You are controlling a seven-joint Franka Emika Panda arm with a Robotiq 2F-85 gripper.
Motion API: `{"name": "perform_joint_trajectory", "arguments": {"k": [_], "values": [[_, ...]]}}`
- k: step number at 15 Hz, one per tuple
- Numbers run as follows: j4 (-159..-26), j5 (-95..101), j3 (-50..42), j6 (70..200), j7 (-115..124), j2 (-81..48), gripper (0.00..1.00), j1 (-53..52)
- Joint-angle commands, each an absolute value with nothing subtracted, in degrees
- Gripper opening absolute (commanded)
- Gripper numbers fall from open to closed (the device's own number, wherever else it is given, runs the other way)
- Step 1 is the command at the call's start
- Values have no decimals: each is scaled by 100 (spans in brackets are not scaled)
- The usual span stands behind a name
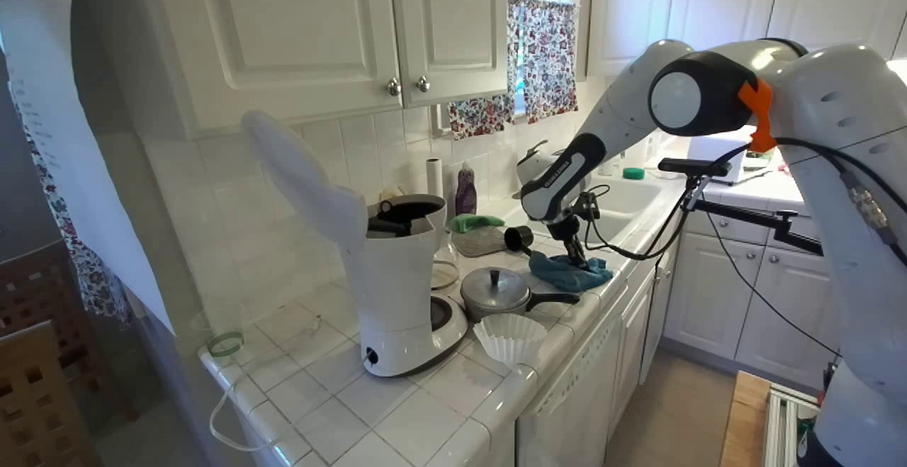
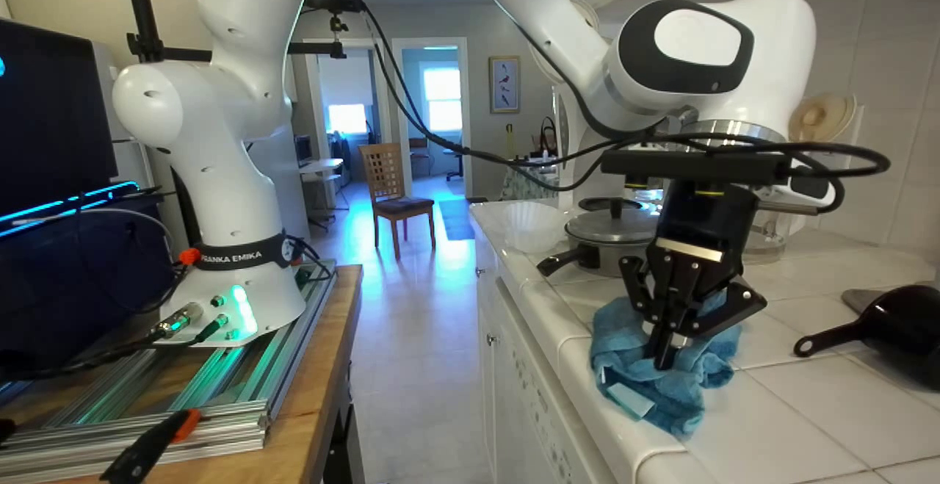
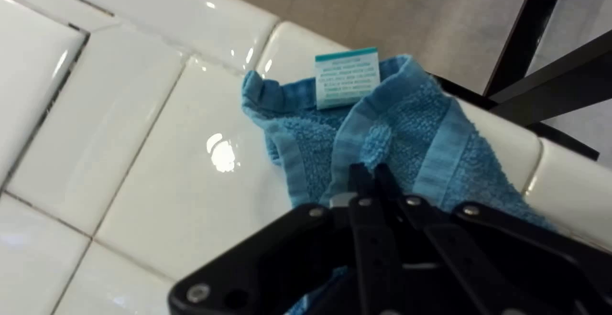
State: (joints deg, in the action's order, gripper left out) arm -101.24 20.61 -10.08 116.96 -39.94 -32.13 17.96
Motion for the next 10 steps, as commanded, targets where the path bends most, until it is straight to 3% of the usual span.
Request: {"name": "perform_joint_trajectory", "arguments": {"k": [1,10], "values": [[-10101,2203,-1231,11723,-3816,-3341,1,1949],[-9131,2159,-1403,11818,-2963,-3966,1,2162]]}}
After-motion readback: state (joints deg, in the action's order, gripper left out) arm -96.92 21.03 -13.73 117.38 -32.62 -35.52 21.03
